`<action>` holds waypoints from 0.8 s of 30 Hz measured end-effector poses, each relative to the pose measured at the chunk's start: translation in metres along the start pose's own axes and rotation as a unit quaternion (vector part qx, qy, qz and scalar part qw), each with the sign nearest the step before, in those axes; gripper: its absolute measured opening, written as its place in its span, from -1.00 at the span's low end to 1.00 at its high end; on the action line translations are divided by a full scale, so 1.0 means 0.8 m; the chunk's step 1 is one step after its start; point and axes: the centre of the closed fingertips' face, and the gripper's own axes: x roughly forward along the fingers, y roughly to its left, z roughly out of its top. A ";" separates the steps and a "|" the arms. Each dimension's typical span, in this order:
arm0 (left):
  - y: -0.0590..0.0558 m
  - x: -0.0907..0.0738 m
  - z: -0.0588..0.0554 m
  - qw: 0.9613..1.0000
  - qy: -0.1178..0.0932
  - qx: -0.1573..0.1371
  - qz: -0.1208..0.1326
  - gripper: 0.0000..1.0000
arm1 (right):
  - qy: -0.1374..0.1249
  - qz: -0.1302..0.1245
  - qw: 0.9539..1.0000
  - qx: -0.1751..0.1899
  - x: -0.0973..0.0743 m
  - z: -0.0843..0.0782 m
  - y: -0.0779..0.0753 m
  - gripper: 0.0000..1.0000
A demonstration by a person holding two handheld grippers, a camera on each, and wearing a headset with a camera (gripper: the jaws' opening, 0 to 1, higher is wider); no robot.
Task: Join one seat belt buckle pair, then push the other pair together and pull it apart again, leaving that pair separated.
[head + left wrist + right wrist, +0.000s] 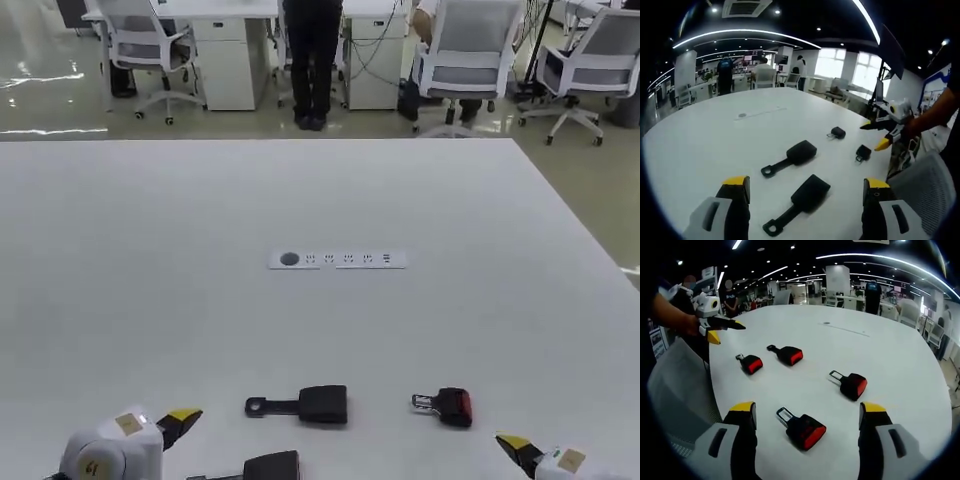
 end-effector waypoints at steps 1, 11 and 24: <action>0.003 0.001 -0.002 1.000 0.001 0.002 -0.002 0.92 | 0.002 0.003 1.000 -0.001 0.001 0.000 0.001 0.67; 0.001 0.019 -0.007 0.999 0.019 0.020 -0.027 0.87 | 0.017 0.029 0.999 -0.014 0.010 0.000 -0.005 0.65; -0.009 0.037 -0.034 0.993 0.065 0.063 -0.070 0.75 | 0.052 0.079 0.995 -0.035 0.018 -0.009 0.009 0.56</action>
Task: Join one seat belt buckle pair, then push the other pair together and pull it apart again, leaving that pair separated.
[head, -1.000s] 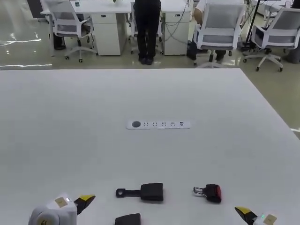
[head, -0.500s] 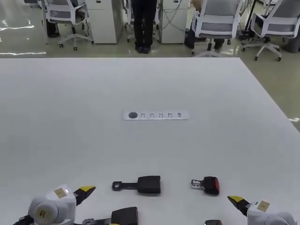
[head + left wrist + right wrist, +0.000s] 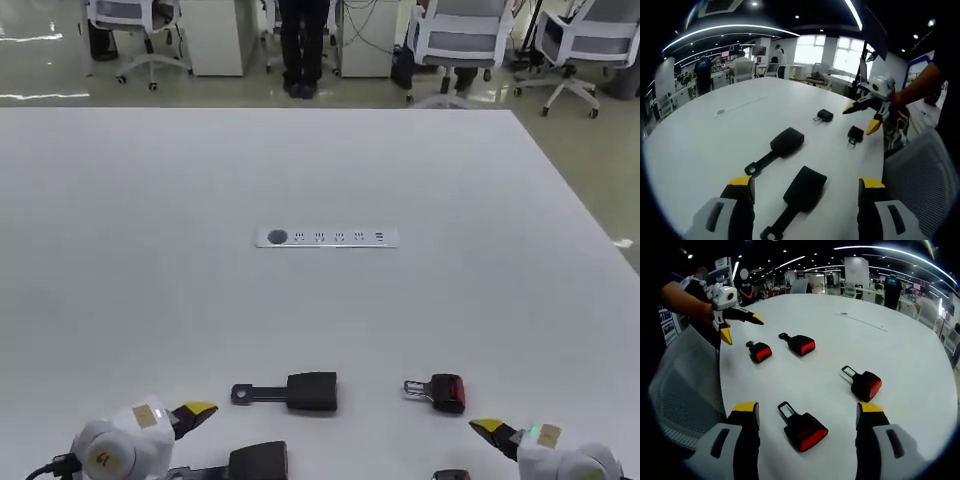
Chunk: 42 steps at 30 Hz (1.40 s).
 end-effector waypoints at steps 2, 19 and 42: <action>0.001 0.002 -0.001 1.000 0.001 -0.001 -0.004 0.74 | 0.001 0.008 1.000 -0.002 0.001 0.000 0.001 0.56; -0.006 0.027 -0.014 0.998 0.039 0.027 -0.039 0.56 | 0.050 0.076 0.995 -0.031 0.007 -0.026 0.003 0.45; -0.016 0.044 -0.049 0.986 0.106 0.088 -0.090 0.32 | 0.112 0.136 0.980 -0.093 0.006 -0.056 0.013 0.15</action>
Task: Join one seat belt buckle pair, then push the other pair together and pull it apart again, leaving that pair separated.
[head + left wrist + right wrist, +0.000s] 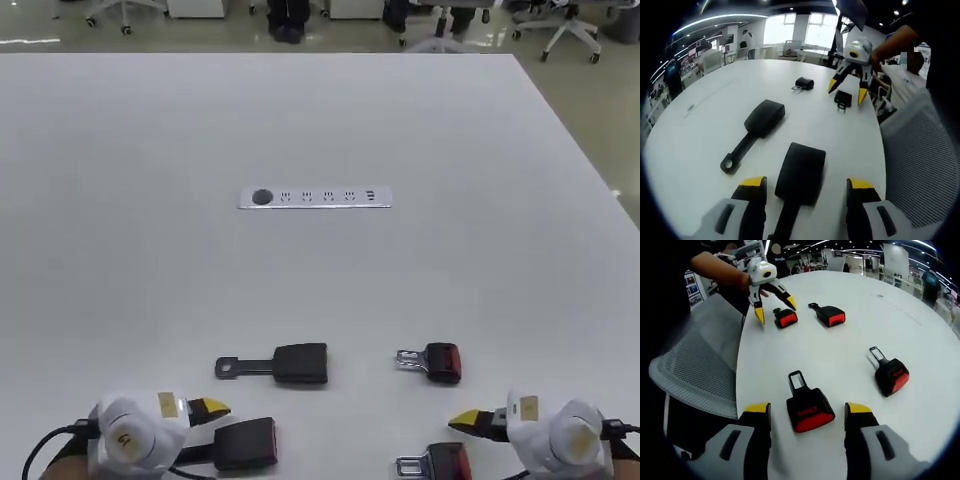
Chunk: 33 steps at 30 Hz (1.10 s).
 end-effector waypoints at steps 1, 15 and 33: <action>0.000 0.002 -0.005 1.000 0.006 0.005 -0.003 0.31 | 0.004 0.003 1.000 -0.007 0.000 -0.001 0.003 0.13; 0.010 0.004 -0.011 0.997 0.042 0.070 -0.012 -0.10 | 0.016 0.004 0.999 -0.040 -0.003 -0.009 0.000 -0.03; 0.020 0.013 -0.016 0.982 0.095 0.154 -0.049 -0.33 | 0.028 -0.013 0.998 -0.057 0.001 -0.011 -0.012 -0.31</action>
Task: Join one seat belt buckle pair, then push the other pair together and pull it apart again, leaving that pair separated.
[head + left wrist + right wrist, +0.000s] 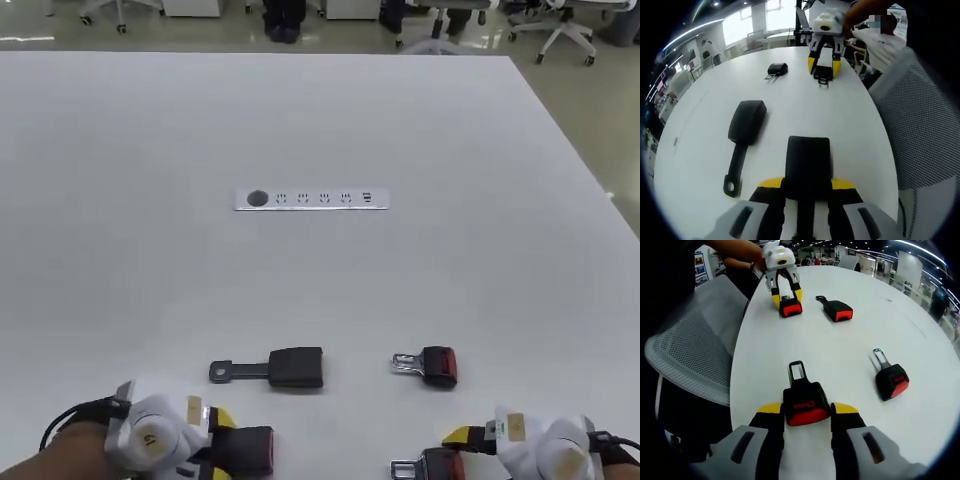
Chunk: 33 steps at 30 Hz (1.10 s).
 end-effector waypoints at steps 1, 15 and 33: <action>0.000 0.001 -0.002 1.000 0.003 0.004 -0.003 -0.33 | 0.000 0.001 1.000 0.001 0.000 0.001 0.000 -0.31; -0.001 0.002 0.000 0.999 0.027 0.025 -0.016 -0.34 | 0.006 0.001 1.000 0.003 0.003 0.004 0.001 -0.32; -0.003 0.004 0.000 1.000 0.029 0.003 -0.012 -0.34 | -0.010 0.003 1.000 -0.009 0.040 0.045 0.009 -0.32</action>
